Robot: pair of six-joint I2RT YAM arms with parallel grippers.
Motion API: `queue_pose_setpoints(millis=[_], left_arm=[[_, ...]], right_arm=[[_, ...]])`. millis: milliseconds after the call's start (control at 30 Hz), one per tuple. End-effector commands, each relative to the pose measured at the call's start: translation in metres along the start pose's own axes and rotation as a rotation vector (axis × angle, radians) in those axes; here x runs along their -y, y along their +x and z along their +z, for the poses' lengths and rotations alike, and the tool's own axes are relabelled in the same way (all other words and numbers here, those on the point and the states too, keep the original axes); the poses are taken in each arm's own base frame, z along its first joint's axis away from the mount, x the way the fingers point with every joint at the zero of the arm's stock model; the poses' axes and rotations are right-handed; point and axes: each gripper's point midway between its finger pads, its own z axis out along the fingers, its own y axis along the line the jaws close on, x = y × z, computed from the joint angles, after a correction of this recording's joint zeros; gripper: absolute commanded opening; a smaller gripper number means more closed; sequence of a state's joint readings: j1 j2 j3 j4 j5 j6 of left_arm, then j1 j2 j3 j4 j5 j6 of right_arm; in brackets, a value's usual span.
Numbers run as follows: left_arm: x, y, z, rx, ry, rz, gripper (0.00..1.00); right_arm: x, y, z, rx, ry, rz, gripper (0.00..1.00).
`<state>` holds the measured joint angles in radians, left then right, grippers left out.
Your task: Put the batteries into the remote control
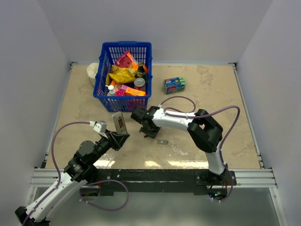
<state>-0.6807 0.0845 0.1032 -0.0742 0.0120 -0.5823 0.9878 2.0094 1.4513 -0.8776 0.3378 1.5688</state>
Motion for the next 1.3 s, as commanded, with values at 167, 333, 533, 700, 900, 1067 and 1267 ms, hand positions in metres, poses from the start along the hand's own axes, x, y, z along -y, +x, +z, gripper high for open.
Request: queue_pose_setpoints(millis=[167,333,533,700,900,1067,1267], left_arm=[[0.013,-0.029,-0.002,0.082,0.033,0.020,0.00],[0.013,-0.029,-0.003,0.083,0.032,0.018,0.00],[0.010,-0.034,-0.004,0.109,0.011,0.017,0.00],[0.011,-0.037,-0.005,0.121,0.016,0.017,0.00],[0.013,-0.035,-0.003,0.131,0.035,0.013,0.00],[0.020,-0.033,0.002,0.138,0.083,0.003,0.00],[0.035,-0.037,0.007,0.184,0.186,-0.018,0.00]], right_arm=[[-0.006,-0.008,0.003,0.011,0.018,0.059,0.32],[-0.007,-0.003,0.005,-0.009,0.028,0.044,0.31],[-0.001,0.001,0.009,-0.021,0.060,0.027,0.27],[0.004,0.003,0.014,-0.023,0.078,0.003,0.22],[0.013,0.000,0.018,0.004,0.053,-0.059,0.04],[0.004,-0.011,0.000,0.051,-0.075,-0.122,0.00],[-0.014,-0.060,-0.059,0.272,-0.331,-0.347,0.00]])
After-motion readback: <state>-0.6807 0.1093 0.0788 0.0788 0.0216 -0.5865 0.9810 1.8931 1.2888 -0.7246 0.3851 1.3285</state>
